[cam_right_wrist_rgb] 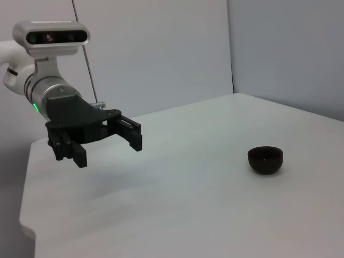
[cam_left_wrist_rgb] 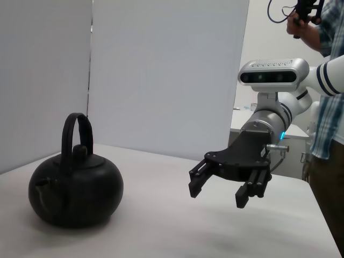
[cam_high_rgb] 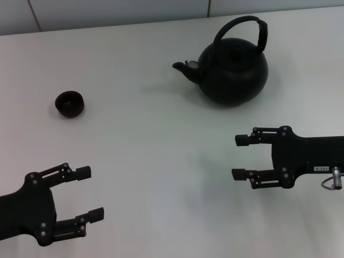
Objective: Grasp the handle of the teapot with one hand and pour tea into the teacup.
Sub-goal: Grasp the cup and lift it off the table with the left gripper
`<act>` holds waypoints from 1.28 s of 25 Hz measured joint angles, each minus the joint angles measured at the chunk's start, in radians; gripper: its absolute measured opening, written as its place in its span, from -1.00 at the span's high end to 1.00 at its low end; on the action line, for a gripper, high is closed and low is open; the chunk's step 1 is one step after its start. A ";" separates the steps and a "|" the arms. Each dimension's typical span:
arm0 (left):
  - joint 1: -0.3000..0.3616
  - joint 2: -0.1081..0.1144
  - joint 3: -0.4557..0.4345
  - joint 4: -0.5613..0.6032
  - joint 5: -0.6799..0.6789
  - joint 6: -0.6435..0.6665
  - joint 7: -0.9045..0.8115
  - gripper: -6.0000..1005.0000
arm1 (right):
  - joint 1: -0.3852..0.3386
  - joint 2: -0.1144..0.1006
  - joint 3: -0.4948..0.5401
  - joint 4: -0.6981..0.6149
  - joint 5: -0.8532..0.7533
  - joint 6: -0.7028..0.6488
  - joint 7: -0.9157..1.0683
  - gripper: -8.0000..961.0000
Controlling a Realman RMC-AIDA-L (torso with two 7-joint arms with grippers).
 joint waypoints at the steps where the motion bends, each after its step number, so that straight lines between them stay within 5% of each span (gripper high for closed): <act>1: -0.001 0.000 0.000 0.000 0.000 -0.001 0.000 -0.59 | 0.000 0.000 -0.002 0.000 0.001 0.000 0.000 -0.57; 12: -0.007 0.000 -0.002 0.003 -0.003 -0.006 0.000 -0.59 | 0.012 0.001 0.000 0.008 0.005 0.004 0.000 -0.57; 17: -0.014 -0.006 -0.091 -0.021 -0.008 -0.029 0.021 -0.59 | 0.018 0.002 0.001 0.030 0.020 0.018 -0.006 -0.57; 25: -0.046 -0.010 -0.288 -0.283 -0.167 -0.102 0.279 -0.59 | 0.028 0.003 0.009 0.061 0.052 0.029 -0.008 -0.57; 32: -0.094 -0.011 -0.307 -0.430 -0.300 -0.289 0.371 -0.58 | 0.038 0.002 0.009 0.090 0.100 0.062 -0.004 -0.57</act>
